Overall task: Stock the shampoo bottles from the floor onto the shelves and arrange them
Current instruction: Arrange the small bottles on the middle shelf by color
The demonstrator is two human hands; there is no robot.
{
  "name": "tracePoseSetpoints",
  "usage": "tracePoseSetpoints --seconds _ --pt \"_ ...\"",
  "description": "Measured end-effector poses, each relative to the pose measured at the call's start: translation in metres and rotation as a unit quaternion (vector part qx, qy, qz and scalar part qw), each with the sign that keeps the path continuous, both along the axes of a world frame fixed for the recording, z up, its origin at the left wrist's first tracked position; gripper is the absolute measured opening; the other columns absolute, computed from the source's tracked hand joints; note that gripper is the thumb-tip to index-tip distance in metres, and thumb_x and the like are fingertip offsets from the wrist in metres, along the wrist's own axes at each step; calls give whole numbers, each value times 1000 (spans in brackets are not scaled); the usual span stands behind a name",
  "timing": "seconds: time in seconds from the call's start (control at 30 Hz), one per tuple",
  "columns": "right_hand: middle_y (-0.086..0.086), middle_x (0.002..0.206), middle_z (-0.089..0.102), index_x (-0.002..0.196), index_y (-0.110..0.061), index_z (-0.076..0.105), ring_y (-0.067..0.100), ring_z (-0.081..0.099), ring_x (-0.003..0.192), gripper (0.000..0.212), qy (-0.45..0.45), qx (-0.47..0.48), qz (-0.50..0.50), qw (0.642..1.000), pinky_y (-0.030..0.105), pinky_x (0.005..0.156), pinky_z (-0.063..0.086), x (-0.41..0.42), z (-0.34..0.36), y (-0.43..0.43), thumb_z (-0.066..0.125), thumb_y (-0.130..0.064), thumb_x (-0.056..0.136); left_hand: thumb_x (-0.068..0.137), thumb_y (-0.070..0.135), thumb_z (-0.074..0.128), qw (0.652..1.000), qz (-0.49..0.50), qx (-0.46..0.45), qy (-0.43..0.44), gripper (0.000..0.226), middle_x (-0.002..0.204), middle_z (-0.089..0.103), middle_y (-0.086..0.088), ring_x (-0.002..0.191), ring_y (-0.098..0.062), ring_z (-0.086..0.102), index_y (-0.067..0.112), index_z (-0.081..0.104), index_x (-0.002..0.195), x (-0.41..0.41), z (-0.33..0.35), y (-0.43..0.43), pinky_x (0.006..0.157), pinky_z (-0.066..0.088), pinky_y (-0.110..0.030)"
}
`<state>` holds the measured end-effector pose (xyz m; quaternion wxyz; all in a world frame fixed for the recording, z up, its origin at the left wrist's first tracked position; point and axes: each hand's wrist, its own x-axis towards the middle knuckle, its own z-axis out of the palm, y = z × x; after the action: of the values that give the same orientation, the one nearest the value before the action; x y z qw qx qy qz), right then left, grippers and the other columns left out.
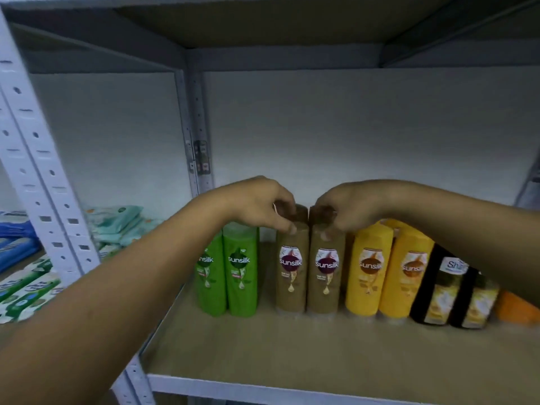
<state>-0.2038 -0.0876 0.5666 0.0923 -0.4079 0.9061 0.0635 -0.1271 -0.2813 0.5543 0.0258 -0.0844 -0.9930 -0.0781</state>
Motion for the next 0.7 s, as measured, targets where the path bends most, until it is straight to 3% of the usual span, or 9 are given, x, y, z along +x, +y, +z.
tracePoseSetpoints --seconds 0.13,0.27,0.47,0.6,0.7 --pt "-4 107 70 128 -23 58 17 67 93 52 9 7 14 1000 41 84 60 -6 -22 2 73 -43 83 74 55 82 999 -17 -40 -24 52 79 62 21 78 0 59 30 65 116 -14 -19 19 69 46 -27" --pt "-2 100 70 124 -20 59 19 69 85 51 32 -20 21 999 40 78 62 -7 -30 1 74 -45 82 76 46 83 998 -30 -46 -3 48 82 60 21 77 1 55 27 67 117 -15 -22 17 65 43 -27" --pt "-1 102 70 122 -19 60 20 69 86 48 26 -48 22 998 41 79 61 -4 -31 0 72 -46 85 73 52 83 998 -12 -56 0 46 85 65 15 79 -7 59 27 68 108 -16 -23 10 67 47 -29" --pt "-2 118 67 129 -20 60 18 64 104 49 9 -91 12 996 39 92 56 -8 -17 3 64 -50 90 78 58 76 1000 8 12 -3 48 107 71 13 97 -8 64 32 69 118 -19 -7 6 85 53 -31" --pt "1 136 59 137 -17 56 21 56 121 49 59 -130 -5 990 34 100 49 -20 -8 0 58 -44 96 92 48 65 998 33 29 40 44 122 68 6 104 -10 60 25 65 129 -34 0 4 89 48 -29"
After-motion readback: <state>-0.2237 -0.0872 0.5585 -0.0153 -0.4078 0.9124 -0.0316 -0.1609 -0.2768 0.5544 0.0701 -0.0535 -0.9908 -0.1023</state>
